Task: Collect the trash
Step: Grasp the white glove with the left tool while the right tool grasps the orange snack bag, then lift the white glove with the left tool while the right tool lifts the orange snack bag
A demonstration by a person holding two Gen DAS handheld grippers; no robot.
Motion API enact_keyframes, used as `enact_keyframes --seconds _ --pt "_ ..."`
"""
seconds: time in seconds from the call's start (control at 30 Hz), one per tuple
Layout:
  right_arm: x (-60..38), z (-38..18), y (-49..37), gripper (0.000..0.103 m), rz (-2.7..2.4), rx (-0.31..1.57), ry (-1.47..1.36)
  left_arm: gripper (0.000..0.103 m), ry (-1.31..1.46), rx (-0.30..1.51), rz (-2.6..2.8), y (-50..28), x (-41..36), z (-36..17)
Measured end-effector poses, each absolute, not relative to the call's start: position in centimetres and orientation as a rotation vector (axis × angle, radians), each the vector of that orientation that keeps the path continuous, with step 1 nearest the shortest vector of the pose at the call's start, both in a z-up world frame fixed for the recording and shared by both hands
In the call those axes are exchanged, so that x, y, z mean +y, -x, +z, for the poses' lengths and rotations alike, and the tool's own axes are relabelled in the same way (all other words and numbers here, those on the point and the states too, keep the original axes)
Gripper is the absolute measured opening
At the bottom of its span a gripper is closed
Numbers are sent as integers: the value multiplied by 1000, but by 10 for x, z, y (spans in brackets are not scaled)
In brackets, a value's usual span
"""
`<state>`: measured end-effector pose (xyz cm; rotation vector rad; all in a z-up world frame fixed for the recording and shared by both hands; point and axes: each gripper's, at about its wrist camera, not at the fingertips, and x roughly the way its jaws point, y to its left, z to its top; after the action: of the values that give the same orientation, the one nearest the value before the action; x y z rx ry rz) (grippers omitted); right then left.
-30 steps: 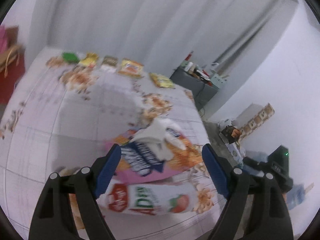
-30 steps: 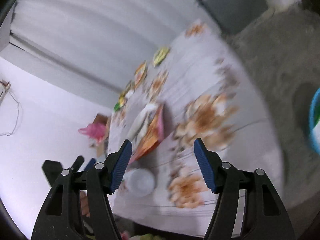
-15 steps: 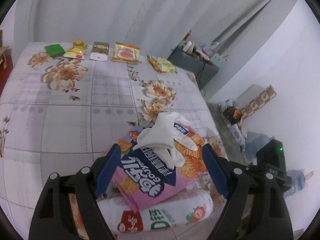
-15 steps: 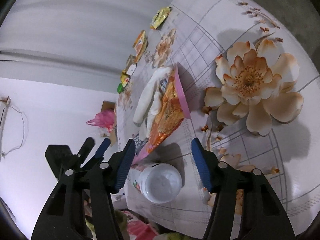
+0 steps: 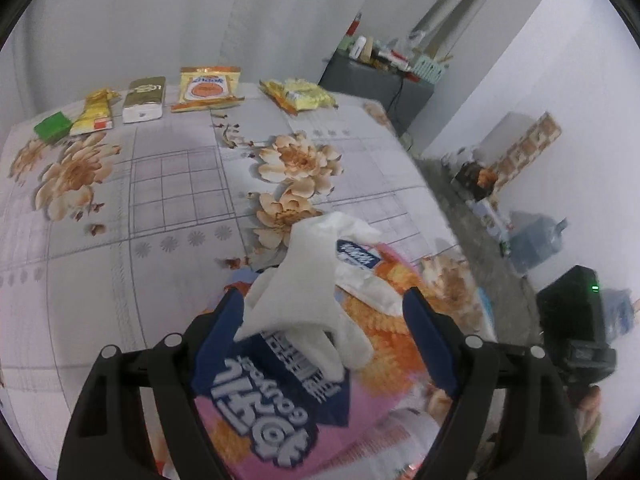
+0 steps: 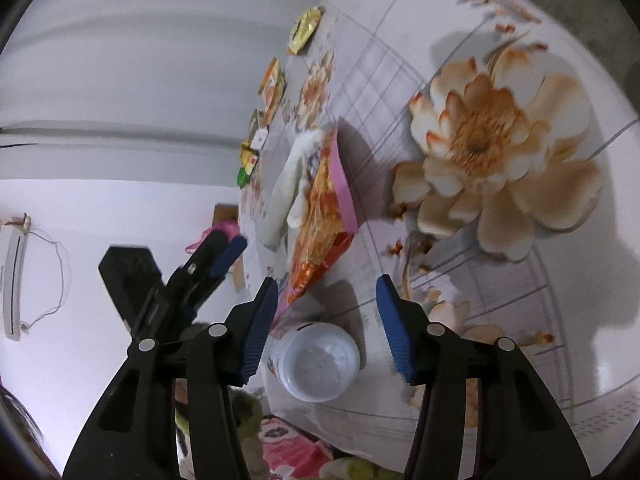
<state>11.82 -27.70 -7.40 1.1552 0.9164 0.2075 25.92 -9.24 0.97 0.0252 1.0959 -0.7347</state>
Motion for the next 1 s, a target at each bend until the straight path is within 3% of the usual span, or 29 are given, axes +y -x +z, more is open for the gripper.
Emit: enact_keyframes --seconds 0.27,0.43,0.6,0.77,1.0 --pt "-264 -84 -141 52 233 942 -1183 63 -77 1171 -708 -273 -110 -18" --pt "-259 -91 -151 52 220 943 -1186 46 -92 1191 -679 -278 -111 -29" --pt "-259 -98 -159 38 190 925 -1205 33 -59 1199 -677 -282 -108 -32" --pt "-258 -98 -160 13 185 903 -1206 18 -53 1184 -673 -282 -106 -30" --pt "-256 -88 -164 6 182 863 -1182 11 34 1114 -689 -284 -88 -8"
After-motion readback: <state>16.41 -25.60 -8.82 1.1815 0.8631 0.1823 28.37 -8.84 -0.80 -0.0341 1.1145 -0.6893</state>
